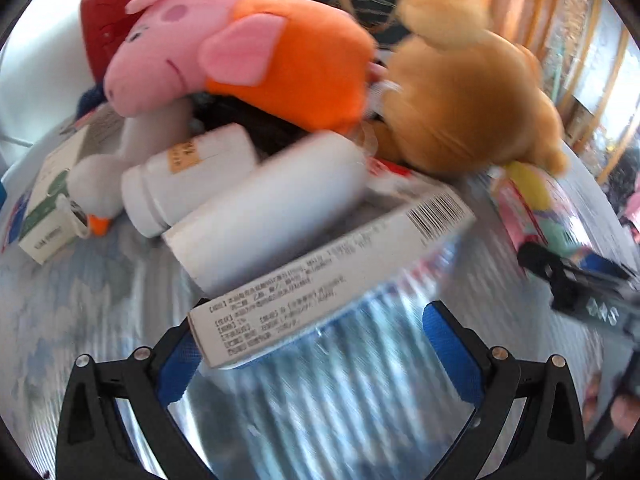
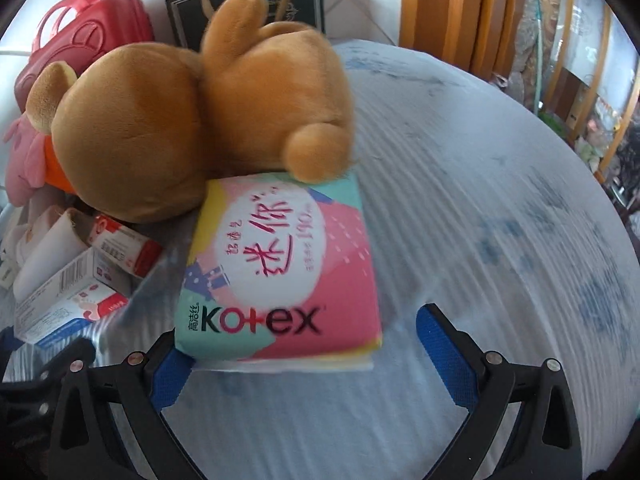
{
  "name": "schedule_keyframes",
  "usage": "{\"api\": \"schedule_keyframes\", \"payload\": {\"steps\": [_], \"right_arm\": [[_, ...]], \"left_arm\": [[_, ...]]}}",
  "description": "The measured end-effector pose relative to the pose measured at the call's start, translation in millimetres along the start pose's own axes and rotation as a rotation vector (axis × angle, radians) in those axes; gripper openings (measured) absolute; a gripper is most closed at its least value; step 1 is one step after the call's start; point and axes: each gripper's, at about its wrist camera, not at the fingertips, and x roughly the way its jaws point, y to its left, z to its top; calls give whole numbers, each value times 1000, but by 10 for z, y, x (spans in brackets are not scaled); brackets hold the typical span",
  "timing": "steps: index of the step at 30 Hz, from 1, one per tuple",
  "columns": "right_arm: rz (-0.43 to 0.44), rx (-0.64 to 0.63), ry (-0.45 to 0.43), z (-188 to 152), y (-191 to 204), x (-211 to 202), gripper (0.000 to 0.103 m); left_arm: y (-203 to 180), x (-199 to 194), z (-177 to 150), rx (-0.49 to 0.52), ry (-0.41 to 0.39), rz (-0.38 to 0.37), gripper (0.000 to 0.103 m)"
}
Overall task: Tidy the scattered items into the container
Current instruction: 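Grasp the Kotex pad pack with the right tool while the left tool grasps a white medicine box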
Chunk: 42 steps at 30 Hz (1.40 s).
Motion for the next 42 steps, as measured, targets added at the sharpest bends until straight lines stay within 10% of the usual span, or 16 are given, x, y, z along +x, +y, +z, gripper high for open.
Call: {"api": "schedule_keyframes", "payload": {"steps": [11, 17, 22, 27, 34, 42], "right_arm": [[-6, -69, 107, -169, -118, -119, 103], [197, -126, -49, -284, 221, -859, 76], [206, -184, -61, 32, 615, -536, 40], [208, -234, -48, 220, 877, -204, 40], [509, -372, 98, -150, 1372, -227, 42], [483, -369, 40, -266, 1463, -493, 45]], "left_arm": [[202, -355, 9, -71, -70, 132, 103], [486, -463, -73, -174, -73, 143, 103], [399, -508, -331, -203, -28, 71, 102], [444, -289, -342, -162, -9, 206, 99], [934, -224, -240, -261, -27, 424, 99], [1019, -743, -323, -369, -65, 308, 99]]}}
